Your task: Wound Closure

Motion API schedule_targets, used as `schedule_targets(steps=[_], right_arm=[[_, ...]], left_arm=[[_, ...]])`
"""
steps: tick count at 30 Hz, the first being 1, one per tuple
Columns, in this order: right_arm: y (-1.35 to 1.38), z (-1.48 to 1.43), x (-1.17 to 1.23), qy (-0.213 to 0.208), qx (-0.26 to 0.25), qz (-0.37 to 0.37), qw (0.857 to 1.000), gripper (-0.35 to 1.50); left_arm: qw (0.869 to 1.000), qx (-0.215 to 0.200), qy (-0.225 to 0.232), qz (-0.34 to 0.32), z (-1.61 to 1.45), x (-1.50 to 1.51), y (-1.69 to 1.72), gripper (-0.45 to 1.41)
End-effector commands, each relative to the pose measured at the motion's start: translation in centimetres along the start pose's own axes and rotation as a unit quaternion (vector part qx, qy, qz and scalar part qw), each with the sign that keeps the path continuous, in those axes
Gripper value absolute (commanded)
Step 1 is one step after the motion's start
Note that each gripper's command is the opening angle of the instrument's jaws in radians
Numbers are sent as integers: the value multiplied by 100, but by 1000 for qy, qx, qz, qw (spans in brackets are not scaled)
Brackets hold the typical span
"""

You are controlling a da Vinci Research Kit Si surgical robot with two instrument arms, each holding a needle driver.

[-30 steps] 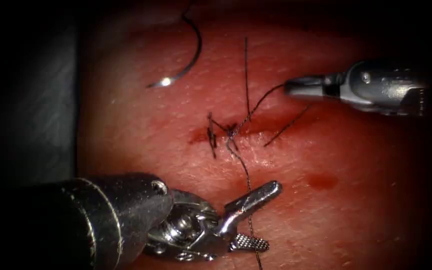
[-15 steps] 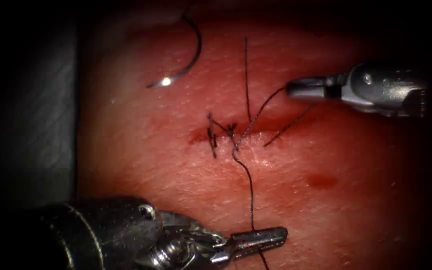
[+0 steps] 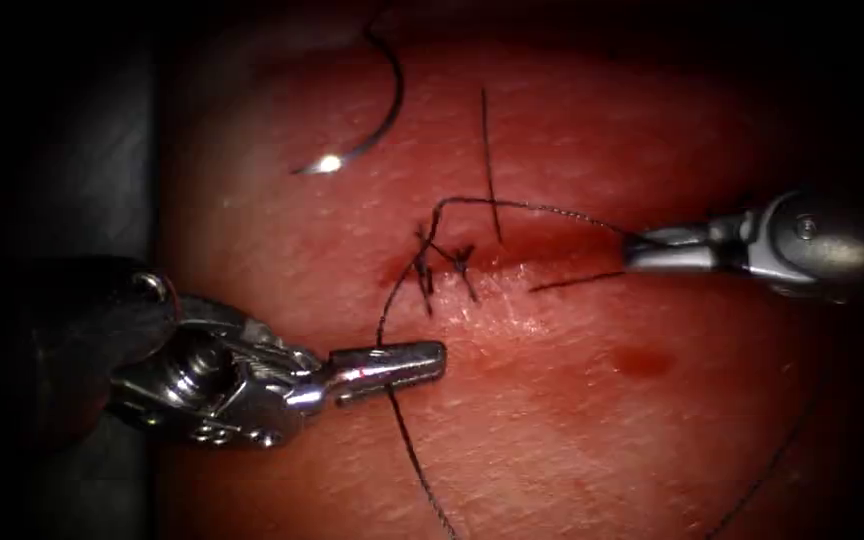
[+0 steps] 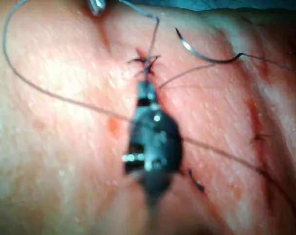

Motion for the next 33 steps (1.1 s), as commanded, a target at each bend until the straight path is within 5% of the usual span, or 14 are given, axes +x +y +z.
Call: schedule_targets(steps=[1,2,7,9,13,21,23,26,33], right_arm=[[-15,8,-4,3,6,0,1000,-35],[-18,9,-3,7,11,-1,1000,-35],[-10,13,-3,31,2,10,999,103],[-1,14,-3,41,-4,15,999,125],[5,11,-1,43,-4,18,999,138],[31,-12,6,61,-4,28,998,121],[48,-20,4,74,-9,26,997,78],[64,-16,-2,73,-28,15,997,-25],[67,35,-21,50,-37,-1,998,-35]], left_arm=[[1000,0,-2,0,7,-3,8,-45],[1000,0,-5,4,7,-4,9,-45],[1000,0,-16,12,8,0,13,-45],[1000,-2,-16,23,5,5,14,-45],[999,-2,-18,32,0,10,14,-45],[999,-7,-16,45,-10,28,17,-45],[999,-8,-15,49,-11,31,17,-45],[999,-8,-15,48,-10,30,16,-45],[999,-11,-3,39,2,16,10,-45]])
